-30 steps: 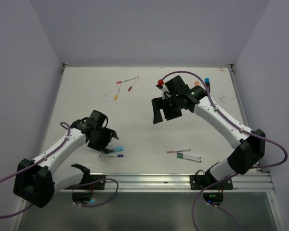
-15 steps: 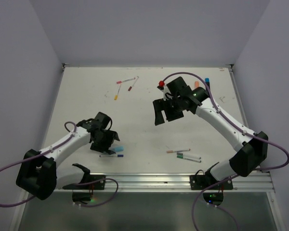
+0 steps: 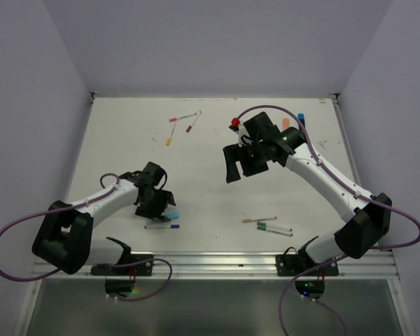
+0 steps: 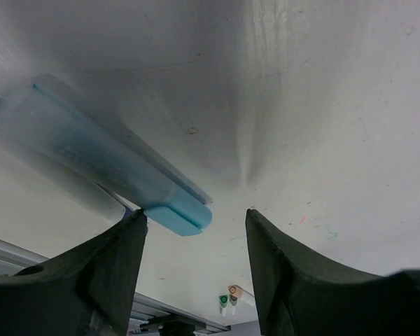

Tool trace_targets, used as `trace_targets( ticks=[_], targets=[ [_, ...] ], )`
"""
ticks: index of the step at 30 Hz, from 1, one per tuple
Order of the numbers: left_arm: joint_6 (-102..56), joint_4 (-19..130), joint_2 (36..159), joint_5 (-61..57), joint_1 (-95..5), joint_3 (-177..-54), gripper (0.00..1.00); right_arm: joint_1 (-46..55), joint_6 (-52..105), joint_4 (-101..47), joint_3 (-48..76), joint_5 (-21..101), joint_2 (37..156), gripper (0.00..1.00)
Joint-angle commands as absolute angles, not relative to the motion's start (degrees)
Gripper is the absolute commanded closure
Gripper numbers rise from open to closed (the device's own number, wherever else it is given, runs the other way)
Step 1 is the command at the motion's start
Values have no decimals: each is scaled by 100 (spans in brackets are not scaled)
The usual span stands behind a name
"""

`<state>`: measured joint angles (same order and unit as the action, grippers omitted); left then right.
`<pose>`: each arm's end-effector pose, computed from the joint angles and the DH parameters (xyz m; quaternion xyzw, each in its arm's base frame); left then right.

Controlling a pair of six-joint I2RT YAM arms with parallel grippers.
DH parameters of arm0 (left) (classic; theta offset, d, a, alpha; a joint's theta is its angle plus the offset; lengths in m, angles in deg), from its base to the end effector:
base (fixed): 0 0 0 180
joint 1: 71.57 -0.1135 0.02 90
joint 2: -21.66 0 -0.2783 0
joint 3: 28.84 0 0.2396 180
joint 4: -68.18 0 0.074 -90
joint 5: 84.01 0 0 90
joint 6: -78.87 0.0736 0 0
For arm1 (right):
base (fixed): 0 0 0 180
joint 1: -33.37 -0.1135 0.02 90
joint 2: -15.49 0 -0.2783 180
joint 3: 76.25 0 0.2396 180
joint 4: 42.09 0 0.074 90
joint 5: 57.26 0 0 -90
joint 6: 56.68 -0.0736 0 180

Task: Open the pen caps

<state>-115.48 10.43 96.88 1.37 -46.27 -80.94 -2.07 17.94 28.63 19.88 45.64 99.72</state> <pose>0.1717 -0.0877 0.1430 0.6314 -0.7703 0.0891 0.0025 0.2365 0.1885 0.3151 -0.1964 0.9372 0.2123 0.1948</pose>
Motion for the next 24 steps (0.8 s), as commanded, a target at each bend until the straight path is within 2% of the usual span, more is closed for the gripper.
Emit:
trace_targets(
  ticks=[1,4,8,11,14,15,17,18,23,24],
  targets=[
    [-11563,1140,9917,327,-4608,-8263,41,-169,1917,2918,1999,4451,9767,21],
    [-11519,1228,10014,310,-4608,-8263,47,-152,1917,2936,1991,4416,9732,21],
    [-11431,1333,10163,257,-4608,-8236,49,-134,1926,2962,1964,4355,9688,21],
    [-11370,1508,10216,257,-4626,-8201,55,-126,1926,2953,1938,4328,9696,21],
    [-11177,1597,10357,231,-4731,-8271,73,-126,1899,2953,1964,4337,9696,21],
    [-11028,1589,10401,230,-4766,-8324,82,-126,1899,2953,1999,4328,9705,21],
    [-10895,1571,10524,230,-4845,-8543,90,-117,1899,2953,2034,4293,9705,21],
    [-10738,1571,10550,239,-4863,-8631,98,-117,1908,2953,2052,4276,9731,21],
    [-9807,1351,10656,248,-5004,-9902,100,-117,1882,2857,2113,4267,9784,21],
    [-9144,1438,10665,187,-5047,-10211,100,-117,1890,2848,2157,4258,9802,21]
  ],
)
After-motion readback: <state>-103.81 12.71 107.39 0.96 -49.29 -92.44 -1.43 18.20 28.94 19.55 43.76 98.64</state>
